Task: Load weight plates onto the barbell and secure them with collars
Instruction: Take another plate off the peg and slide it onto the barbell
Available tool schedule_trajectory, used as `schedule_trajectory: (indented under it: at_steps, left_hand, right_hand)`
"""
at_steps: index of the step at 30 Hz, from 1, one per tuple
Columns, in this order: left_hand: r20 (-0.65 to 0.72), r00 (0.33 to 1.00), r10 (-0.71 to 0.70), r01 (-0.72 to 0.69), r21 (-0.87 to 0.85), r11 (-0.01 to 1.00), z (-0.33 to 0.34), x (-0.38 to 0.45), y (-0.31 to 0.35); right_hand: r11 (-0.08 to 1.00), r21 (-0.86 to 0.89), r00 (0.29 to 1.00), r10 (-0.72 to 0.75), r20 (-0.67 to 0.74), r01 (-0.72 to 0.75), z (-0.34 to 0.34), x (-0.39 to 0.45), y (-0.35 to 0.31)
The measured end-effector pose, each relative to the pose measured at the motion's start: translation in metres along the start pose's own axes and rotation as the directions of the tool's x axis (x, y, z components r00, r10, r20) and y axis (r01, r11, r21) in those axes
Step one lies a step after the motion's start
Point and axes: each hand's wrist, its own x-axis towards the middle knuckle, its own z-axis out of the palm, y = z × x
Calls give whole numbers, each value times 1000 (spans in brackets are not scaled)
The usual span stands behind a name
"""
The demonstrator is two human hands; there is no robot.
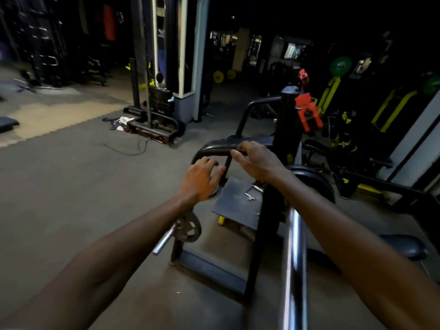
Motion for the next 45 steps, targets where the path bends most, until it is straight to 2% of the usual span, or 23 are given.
schedule_trajectory:
  at_steps: [3, 9, 15, 26, 34, 38, 45]
  left_hand:
    - [55, 995, -86, 83, 58, 995, -36, -17, -69]
    - [55, 970, -236, 226, 149, 963, -102, -67, -189]
    - [91, 914, -396, 370, 215, 904, -143, -131, -284]
    - [172, 797, -579, 526, 274, 805, -130, -166, -415]
    - [141, 744, -653, 595, 305, 744, -94, -79, -508]
    - [153, 752, -641, 587, 287, 757, -73, -17, -540]
    - [211, 720, -661, 622, 226, 750, -11, 107, -594]
  right_hand:
    - [999, 35, 994, 35, 104, -39, 34, 23, -53]
    - [991, 90, 988, 89, 123, -101, 133, 44, -160]
    - [986, 119, 978, 98, 183, -121, 240, 53, -242]
    - [975, 173, 895, 49, 444, -139, 403, 96, -296]
    - [873, 351, 837, 110, 536, -340, 486, 210, -291]
    - [877, 348, 835, 101, 541, -332, 505, 275, -272]
    - [856, 348, 813, 134, 566, -384, 543, 393, -215]
